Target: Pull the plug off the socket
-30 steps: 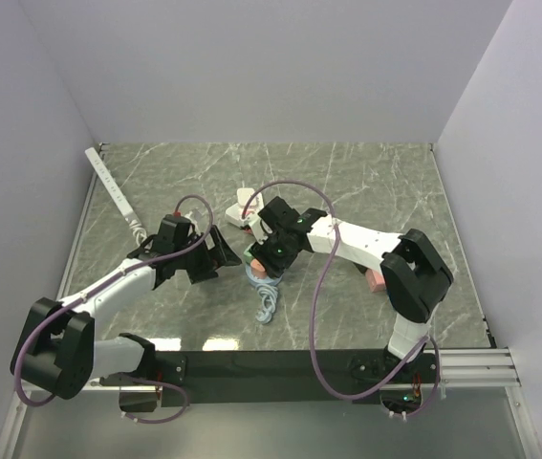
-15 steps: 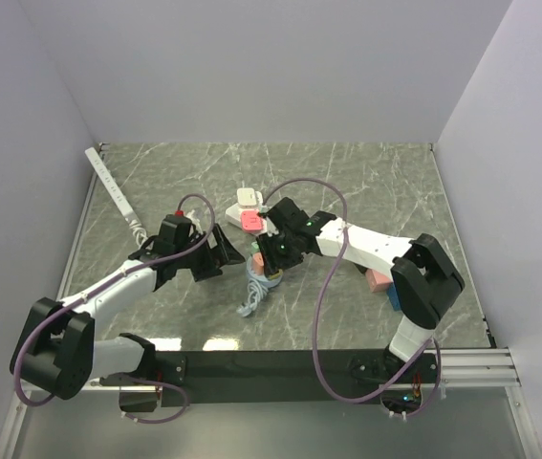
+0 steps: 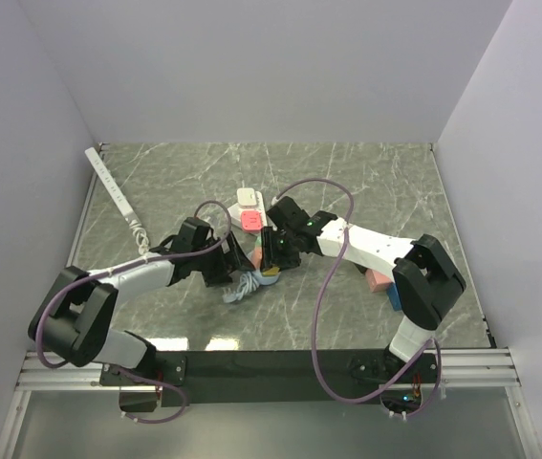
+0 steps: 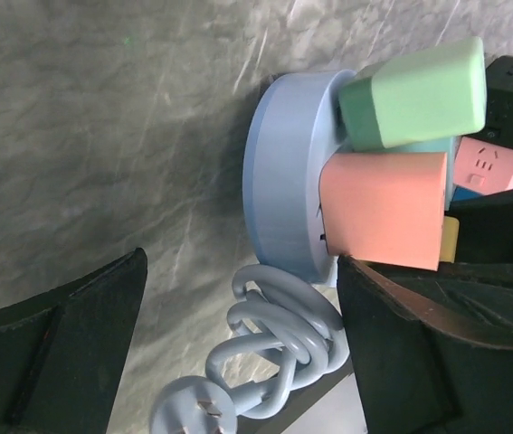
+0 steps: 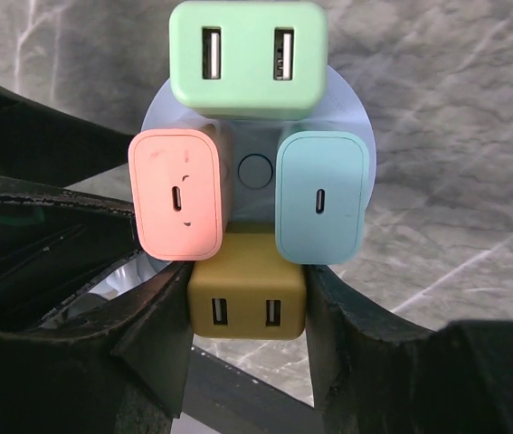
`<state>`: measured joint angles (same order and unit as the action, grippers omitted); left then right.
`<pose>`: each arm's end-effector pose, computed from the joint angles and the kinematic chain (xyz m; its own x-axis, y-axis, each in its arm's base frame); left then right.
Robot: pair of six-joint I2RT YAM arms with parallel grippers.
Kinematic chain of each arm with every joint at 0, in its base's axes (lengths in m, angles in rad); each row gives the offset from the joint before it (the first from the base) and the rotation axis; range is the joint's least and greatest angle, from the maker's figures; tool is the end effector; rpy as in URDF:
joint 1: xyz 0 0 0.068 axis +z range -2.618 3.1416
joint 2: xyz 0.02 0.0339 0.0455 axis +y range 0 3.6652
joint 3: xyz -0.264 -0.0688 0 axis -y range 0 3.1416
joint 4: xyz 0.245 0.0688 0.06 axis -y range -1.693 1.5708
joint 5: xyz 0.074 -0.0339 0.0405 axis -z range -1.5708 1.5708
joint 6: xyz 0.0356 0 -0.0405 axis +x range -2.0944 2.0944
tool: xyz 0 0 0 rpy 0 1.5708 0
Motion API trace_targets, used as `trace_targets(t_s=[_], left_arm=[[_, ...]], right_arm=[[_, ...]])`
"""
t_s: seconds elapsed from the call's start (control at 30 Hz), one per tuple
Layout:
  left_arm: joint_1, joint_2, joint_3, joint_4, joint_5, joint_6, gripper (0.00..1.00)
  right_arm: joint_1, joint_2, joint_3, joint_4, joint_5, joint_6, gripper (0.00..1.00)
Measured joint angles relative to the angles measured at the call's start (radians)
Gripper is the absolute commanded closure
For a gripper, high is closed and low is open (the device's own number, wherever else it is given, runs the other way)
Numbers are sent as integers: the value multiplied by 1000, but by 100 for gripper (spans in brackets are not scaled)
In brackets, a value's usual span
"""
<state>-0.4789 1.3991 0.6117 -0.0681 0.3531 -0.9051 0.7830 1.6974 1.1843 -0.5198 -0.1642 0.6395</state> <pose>0.2257 -0.1311 0.1613 -0.9121 -0.3579 -0.1997 -0.1356 0.7234 -0.6770 0.2455 0.2525 0.2137 -0.9392 -0.1040 -0.3273 -0.2428 0.8752 0.4184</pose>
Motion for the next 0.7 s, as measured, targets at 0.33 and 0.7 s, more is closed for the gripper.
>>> trace_targets(t_s=[0.33, 0.7], left_arm=[[-28, 77, -65, 258, 82, -112, 40], [-34, 92, -83, 323, 93, -147, 99]], right_arm=[[2, -13, -33, 48, 17, 24, 100], [-4, -16, -40, 51, 16, 47, 100]])
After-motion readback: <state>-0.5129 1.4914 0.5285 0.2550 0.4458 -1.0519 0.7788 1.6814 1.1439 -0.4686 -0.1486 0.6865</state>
